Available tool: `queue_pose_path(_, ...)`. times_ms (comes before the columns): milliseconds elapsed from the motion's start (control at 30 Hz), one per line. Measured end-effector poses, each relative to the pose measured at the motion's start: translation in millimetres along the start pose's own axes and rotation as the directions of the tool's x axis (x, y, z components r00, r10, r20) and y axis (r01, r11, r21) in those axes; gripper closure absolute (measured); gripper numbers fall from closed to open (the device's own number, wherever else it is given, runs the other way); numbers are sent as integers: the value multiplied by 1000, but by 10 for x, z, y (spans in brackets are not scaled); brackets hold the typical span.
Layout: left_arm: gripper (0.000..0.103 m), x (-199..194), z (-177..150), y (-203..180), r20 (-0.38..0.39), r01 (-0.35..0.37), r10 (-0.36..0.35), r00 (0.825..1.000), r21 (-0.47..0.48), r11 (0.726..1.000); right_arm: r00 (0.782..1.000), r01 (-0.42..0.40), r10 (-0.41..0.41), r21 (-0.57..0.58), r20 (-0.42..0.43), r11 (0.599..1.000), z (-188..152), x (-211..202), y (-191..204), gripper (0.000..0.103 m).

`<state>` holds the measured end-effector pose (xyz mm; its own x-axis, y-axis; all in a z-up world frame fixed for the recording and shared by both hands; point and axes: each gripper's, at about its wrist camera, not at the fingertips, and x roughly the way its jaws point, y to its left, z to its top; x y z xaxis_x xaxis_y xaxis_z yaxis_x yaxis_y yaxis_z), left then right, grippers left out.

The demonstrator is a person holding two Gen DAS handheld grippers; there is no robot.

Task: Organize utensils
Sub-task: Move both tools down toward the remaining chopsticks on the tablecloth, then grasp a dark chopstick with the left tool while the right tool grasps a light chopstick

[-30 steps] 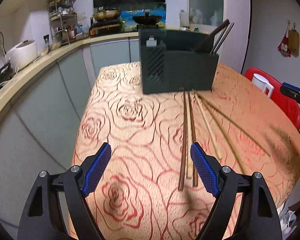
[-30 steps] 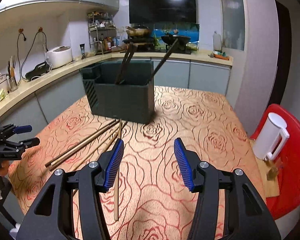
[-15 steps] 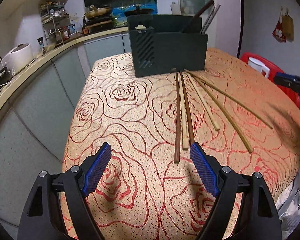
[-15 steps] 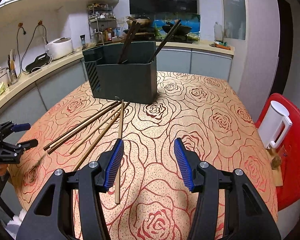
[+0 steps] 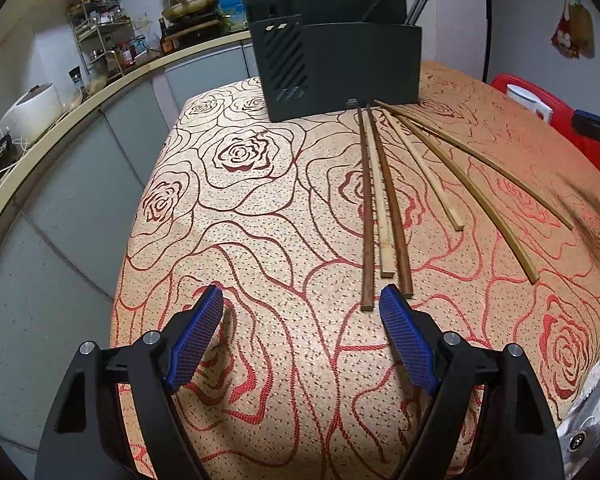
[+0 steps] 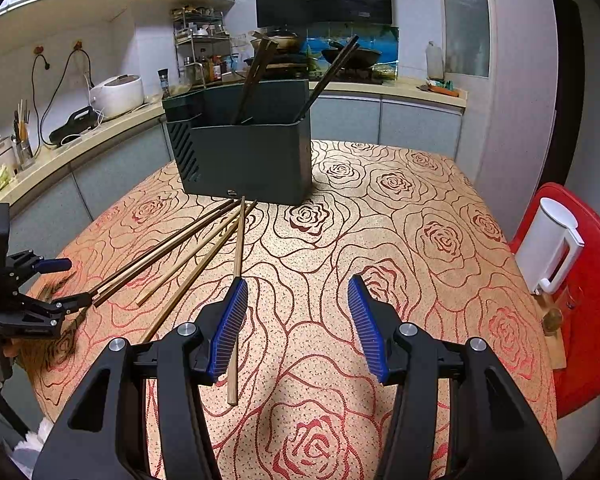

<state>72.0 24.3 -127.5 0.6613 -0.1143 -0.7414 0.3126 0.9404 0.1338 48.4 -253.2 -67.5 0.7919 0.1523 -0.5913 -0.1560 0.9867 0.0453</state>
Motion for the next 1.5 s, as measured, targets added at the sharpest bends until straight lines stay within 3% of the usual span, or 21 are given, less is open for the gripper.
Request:
queue_pose_path(133, 26, 28, 8, 84, -4, -14, 13, 1000, -37, 999, 1000, 1, -1, 0, -11, 1000, -32, 23, -10, 52)
queue_pose_path(267, 34, 34, 14, 144, -4, -17, 17, 1000, -70, 997, 999, -7, 7, -5, -31, 1000, -91, 44, 12, 52)
queue_pose_path(500, 51, 30, 15, 107, 13, 30, -29, 999, -73, 997, 993, -62, 58, -41, -99, 997, -348, 120, 150, 52)
queue_pose_path(700, 54, 37, 3, 94, 21, 62, -60, 998, -81, 995, 989, -90, 79, -86, -129, 992, -491, 179, 301, 54)
queue_pose_path(1233, 56, 41, 10, 37, 34, 107, -105, 994, -56, 993, 987, -103, 86, -129, -133, 986, -573, 264, 444, 79)
queue_pose_path(1367, 62, 56, 35, 16, 33, 113, -111, 993, -53, 992, 987, -111, 95, -123, -129, 986, -566, 278, 440, 82)
queue_pose_path(1500, 75, 59, 42, 11, 36, 114, -112, 993, -49, 992, 987, -117, 103, -113, -126, 987, -558, 288, 423, 83)
